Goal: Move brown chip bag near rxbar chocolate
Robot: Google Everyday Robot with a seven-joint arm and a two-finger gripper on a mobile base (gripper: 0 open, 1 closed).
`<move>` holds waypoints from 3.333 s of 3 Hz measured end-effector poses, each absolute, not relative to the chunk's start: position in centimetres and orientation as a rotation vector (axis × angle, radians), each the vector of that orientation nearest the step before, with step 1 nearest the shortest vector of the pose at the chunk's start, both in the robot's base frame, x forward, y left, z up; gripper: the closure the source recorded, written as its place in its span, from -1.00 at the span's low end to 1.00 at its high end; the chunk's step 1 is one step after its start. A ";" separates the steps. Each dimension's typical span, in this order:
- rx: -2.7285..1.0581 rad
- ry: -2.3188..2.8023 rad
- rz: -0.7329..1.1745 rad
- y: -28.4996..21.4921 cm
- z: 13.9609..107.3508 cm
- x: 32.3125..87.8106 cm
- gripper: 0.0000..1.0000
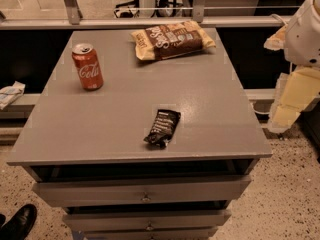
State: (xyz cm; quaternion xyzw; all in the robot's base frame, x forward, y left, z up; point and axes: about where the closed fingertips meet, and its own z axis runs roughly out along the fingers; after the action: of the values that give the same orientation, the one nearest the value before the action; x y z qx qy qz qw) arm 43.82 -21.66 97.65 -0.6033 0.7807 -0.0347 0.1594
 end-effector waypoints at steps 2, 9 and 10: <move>-1.682 2.133 -0.096 -21.4 97.0 47.7 -1.00; -1.126 1.725 0.233 -13.6 90.0 74.9 -1.00; -1.074 1.710 0.243 -13.2 89.7 78.7 -1.00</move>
Offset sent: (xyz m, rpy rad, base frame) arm 0.0706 0.0048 -0.0190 0.1160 -0.1519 0.0514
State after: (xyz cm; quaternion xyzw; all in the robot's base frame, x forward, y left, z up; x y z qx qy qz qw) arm 78.72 -13.20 89.71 -0.4490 0.7150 0.1016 0.5262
